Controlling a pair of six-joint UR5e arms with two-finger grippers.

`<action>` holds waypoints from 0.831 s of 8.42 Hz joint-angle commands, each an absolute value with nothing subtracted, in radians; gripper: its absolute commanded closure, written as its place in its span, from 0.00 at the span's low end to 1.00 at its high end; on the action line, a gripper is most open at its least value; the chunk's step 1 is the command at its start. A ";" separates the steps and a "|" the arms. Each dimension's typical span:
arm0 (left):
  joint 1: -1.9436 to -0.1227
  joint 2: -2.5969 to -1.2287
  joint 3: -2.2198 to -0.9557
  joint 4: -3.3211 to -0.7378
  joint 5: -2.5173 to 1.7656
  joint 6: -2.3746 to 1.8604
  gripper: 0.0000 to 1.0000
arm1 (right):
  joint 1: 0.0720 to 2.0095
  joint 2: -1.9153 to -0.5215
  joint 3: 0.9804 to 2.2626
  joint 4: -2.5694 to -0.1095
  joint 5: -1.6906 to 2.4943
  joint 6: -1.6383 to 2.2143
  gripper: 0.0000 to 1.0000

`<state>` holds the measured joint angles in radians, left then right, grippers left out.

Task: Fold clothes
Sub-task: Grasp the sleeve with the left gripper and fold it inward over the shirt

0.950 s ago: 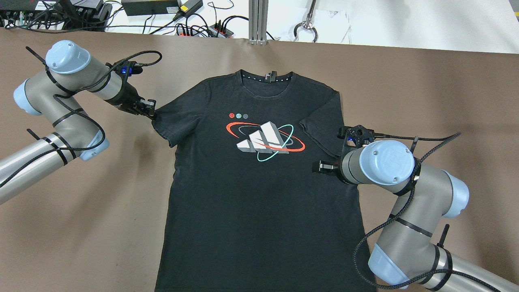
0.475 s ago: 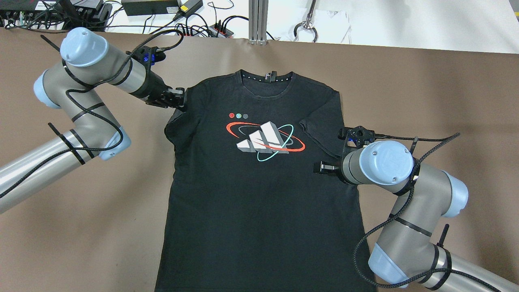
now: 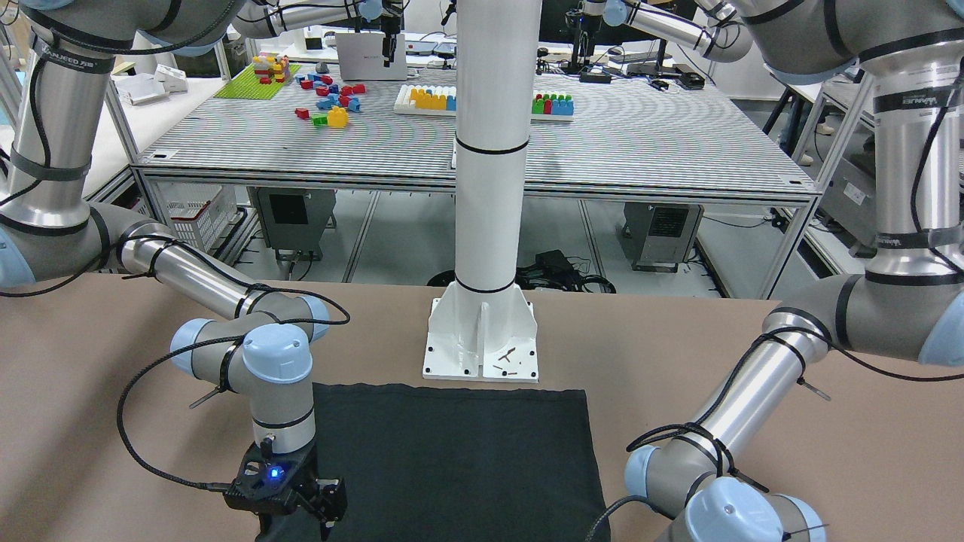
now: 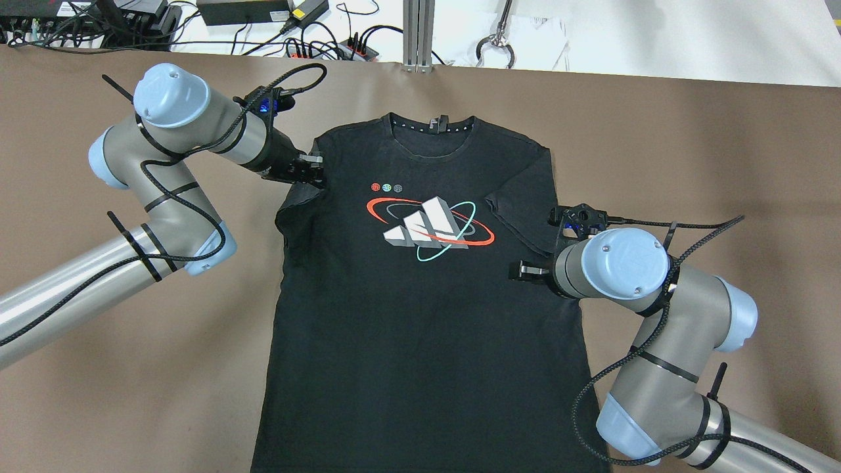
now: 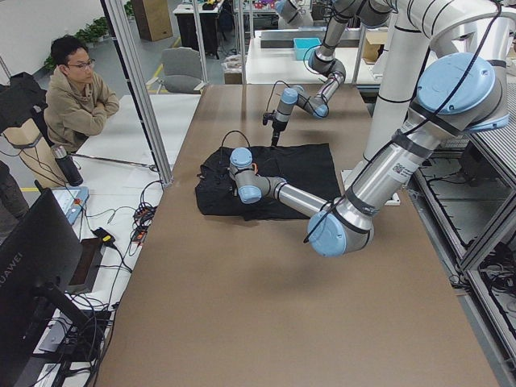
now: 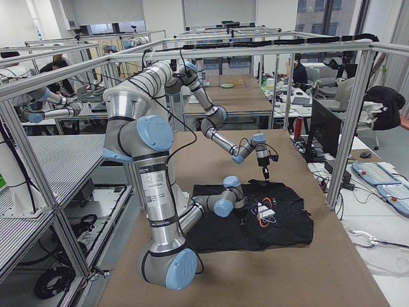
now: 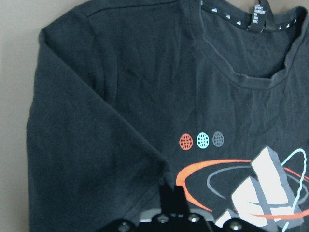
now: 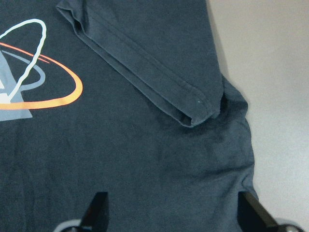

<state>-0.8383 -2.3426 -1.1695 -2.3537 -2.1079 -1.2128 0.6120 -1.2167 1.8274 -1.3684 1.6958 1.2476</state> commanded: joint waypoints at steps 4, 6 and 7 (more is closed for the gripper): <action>-0.804 -2.416 -1.083 -2.358 -2.029 -1.223 1.00 | 0.612 -1.213 1.825 -1.368 1.695 1.249 0.06; -0.793 -2.416 -1.083 -2.359 -2.028 -1.233 1.00 | 0.612 -1.215 1.825 -1.368 1.695 1.250 0.06; -0.787 -2.421 -1.078 -2.355 -2.008 -1.242 1.00 | 0.612 -1.216 1.825 -1.368 1.687 1.250 0.06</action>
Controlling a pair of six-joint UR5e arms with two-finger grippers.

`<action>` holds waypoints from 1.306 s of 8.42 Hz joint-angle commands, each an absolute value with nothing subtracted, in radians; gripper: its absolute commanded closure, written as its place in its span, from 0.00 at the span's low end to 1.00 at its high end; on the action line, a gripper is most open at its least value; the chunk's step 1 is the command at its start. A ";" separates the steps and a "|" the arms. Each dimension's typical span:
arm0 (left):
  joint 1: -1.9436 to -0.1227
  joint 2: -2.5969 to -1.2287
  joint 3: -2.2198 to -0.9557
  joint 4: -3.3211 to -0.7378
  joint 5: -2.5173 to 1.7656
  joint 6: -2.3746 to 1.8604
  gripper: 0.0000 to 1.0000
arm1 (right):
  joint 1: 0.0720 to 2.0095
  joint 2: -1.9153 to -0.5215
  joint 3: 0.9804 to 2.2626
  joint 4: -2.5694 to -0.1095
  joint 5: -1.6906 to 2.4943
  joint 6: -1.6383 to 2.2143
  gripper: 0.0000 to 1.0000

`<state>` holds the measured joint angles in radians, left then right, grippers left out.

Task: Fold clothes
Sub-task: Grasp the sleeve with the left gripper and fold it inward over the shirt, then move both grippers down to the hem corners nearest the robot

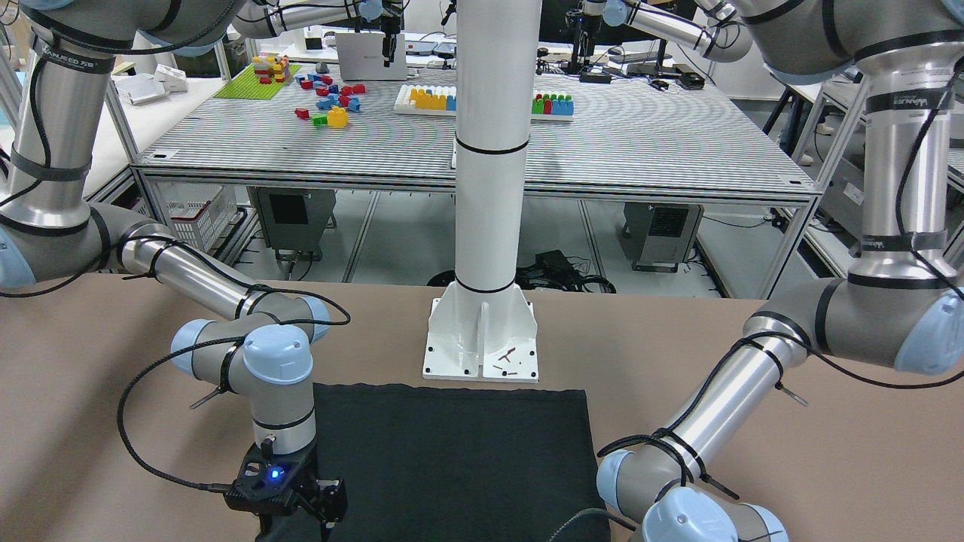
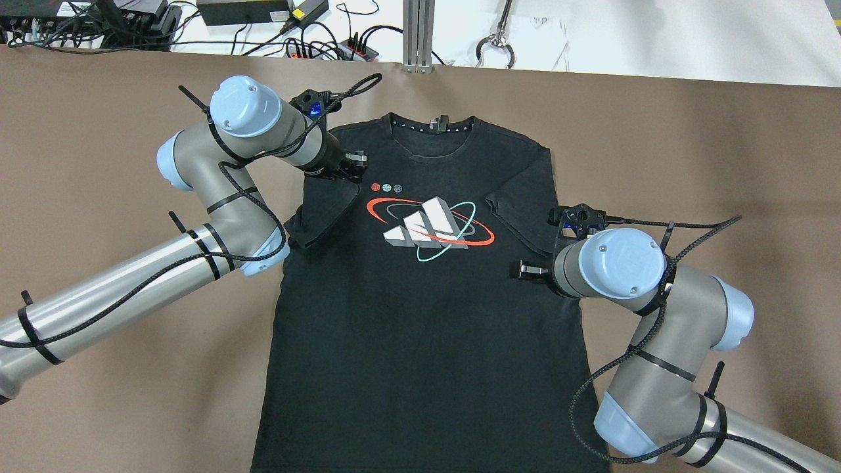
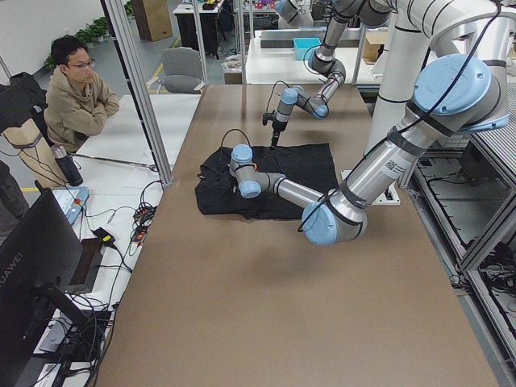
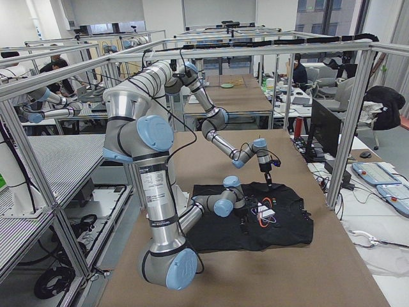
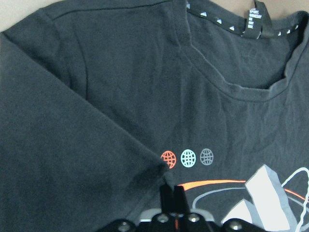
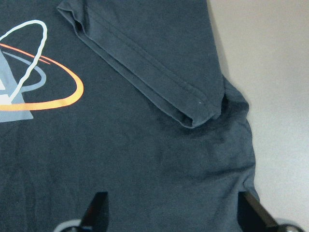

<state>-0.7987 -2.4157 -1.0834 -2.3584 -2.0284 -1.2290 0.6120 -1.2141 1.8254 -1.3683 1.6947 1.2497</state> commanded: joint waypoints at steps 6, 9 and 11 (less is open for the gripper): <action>-0.668 -2.159 -1.474 -2.355 -1.895 -1.487 0.00 | 0.606 -1.187 1.839 -1.370 1.687 1.375 0.06; -0.525 -1.886 -1.814 -2.275 -1.751 -1.627 0.00 | 0.522 -1.256 1.948 -1.390 1.627 1.632 0.06; -0.450 -1.781 -1.943 -2.201 -1.666 -1.693 0.00 | 0.418 -1.458 2.114 -1.404 1.571 1.826 0.12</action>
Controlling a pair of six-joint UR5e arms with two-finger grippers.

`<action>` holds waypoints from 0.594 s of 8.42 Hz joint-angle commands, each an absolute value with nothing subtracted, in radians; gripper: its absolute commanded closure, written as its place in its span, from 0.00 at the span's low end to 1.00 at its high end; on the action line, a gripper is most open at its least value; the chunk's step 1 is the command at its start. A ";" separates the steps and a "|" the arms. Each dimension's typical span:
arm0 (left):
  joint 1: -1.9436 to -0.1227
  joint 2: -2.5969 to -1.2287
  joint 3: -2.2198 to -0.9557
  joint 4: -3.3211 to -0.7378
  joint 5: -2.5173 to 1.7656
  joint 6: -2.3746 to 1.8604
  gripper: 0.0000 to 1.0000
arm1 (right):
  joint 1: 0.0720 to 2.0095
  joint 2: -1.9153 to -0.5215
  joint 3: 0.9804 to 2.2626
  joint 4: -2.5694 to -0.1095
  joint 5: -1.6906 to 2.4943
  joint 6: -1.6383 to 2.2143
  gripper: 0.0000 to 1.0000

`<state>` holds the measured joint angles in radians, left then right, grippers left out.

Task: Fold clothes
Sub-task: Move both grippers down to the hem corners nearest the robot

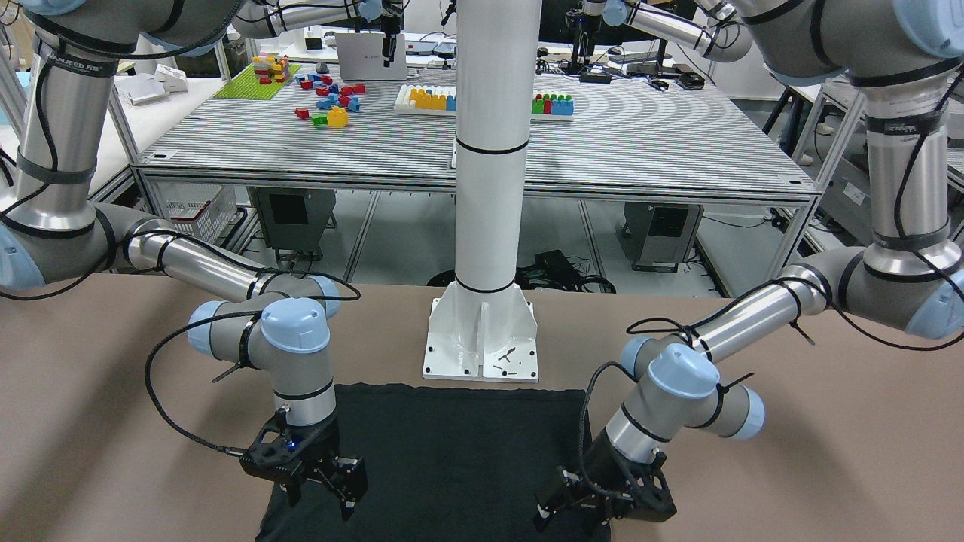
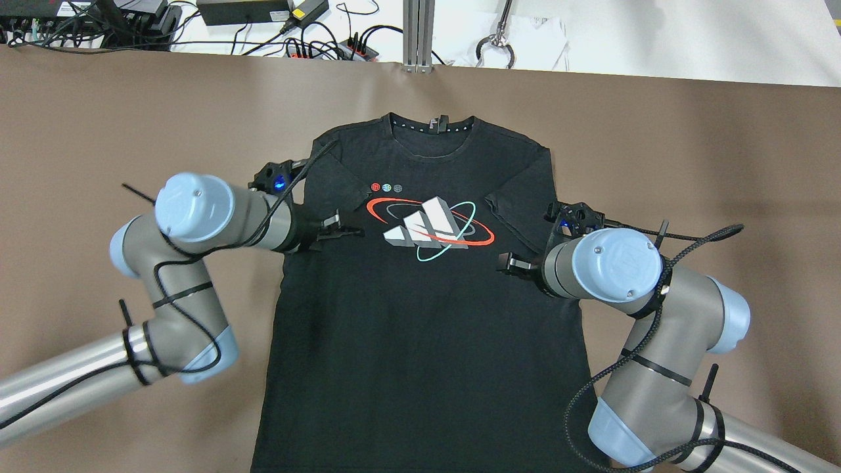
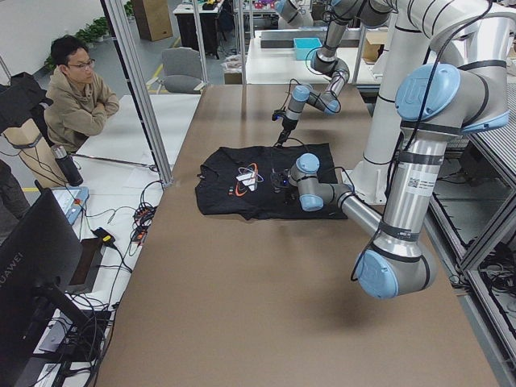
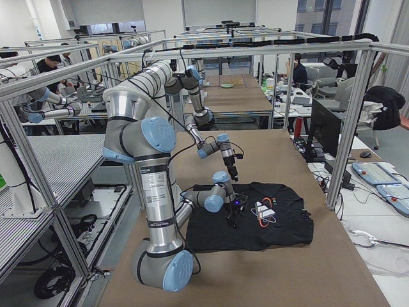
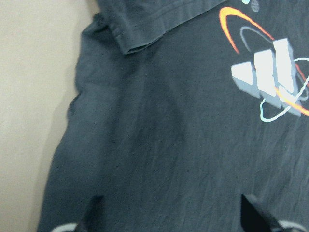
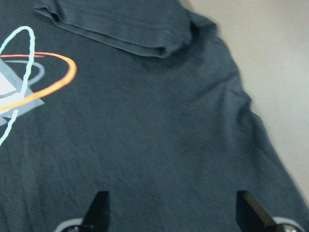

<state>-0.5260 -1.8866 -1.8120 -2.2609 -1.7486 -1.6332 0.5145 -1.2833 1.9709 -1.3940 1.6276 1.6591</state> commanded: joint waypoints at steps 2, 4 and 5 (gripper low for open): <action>-0.427 -1.786 -1.945 -2.201 -1.651 -1.712 0.00 | 0.231 -1.595 2.193 -1.396 1.410 2.056 0.31; -0.407 -1.790 -1.947 -2.201 -1.623 -1.727 0.00 | 0.135 -1.655 2.198 -1.396 1.381 2.074 0.39; -0.407 -1.790 -1.947 -2.200 -1.615 -1.727 0.00 | 0.111 -1.678 2.204 -1.396 1.381 2.068 0.44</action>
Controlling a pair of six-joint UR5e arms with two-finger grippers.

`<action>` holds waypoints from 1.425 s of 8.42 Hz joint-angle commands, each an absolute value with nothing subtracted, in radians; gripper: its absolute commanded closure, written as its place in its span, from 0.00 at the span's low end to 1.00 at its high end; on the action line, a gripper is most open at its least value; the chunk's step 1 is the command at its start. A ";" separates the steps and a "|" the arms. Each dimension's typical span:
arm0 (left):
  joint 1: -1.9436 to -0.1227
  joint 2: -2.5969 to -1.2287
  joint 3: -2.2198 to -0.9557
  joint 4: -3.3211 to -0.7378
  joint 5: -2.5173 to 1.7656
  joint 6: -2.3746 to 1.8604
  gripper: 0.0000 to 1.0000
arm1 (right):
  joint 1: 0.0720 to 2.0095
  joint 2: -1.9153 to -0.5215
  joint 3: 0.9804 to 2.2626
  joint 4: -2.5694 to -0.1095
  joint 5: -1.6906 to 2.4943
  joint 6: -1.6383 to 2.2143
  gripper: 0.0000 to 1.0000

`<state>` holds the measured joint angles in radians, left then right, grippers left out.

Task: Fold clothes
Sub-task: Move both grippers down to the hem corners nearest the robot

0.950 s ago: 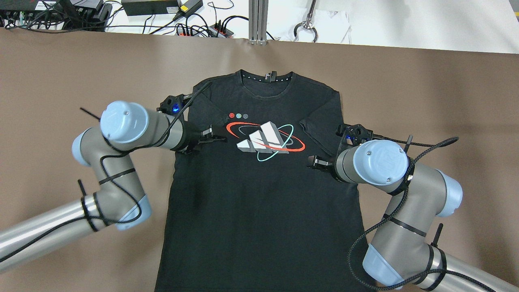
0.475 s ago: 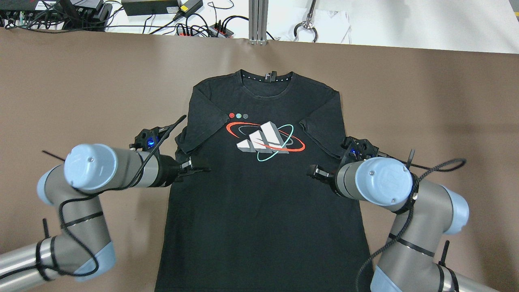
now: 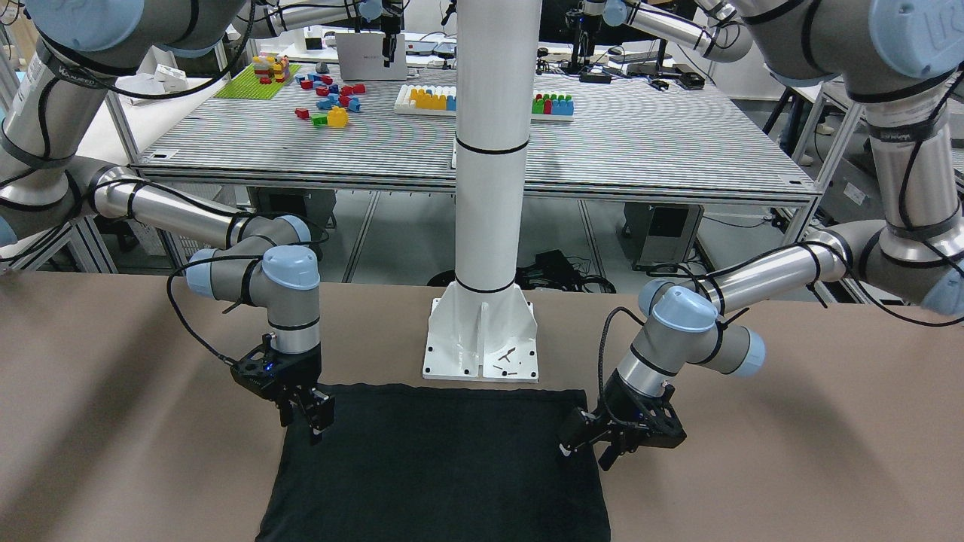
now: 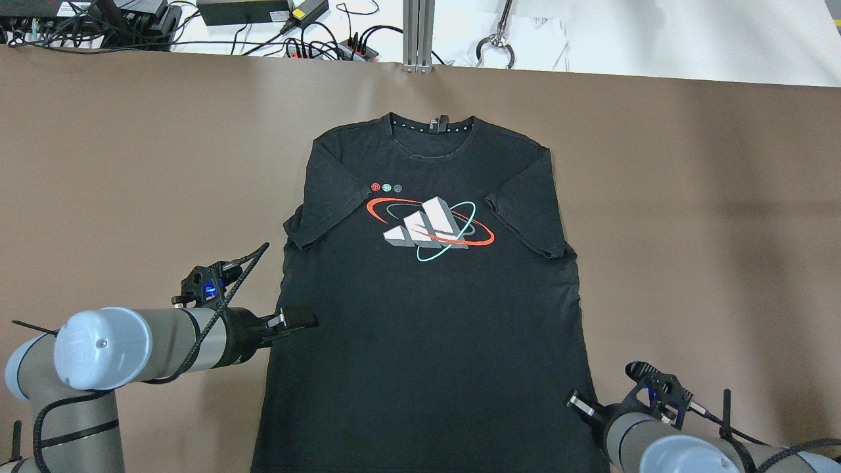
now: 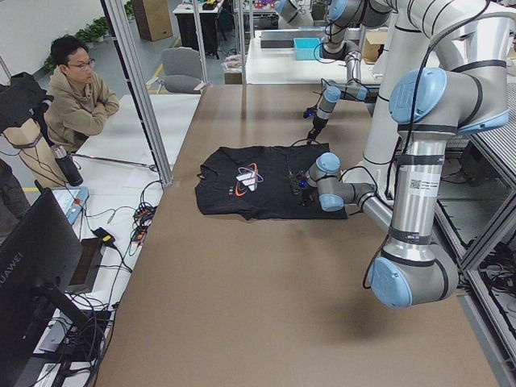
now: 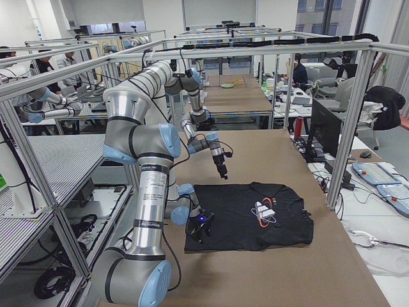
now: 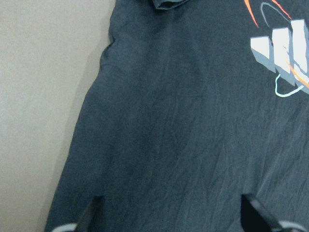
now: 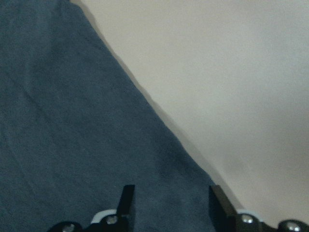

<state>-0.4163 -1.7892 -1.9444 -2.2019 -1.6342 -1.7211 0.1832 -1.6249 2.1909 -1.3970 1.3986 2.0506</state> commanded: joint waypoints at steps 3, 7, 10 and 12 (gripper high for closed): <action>-0.405 -1.796 -1.944 -2.200 -1.615 -1.727 0.00 | 0.028 -1.700 2.221 -1.402 1.381 2.066 0.46; -0.399 -1.807 -1.940 -2.200 -1.608 -1.727 0.00 | 0.006 -1.717 2.220 -1.405 1.379 2.068 0.52; -0.399 -1.812 -1.945 -2.200 -1.601 -1.727 0.00 | -0.014 -1.717 2.214 -1.405 1.379 2.069 0.56; -0.400 -1.821 -1.945 -2.200 -1.601 -1.729 0.00 | -0.014 -1.715 2.210 -1.407 1.379 2.069 0.63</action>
<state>-0.3988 -1.8164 -1.9419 -2.1997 -1.6019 -1.7280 -0.0123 -1.7166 2.2132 -1.4061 1.3791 2.0692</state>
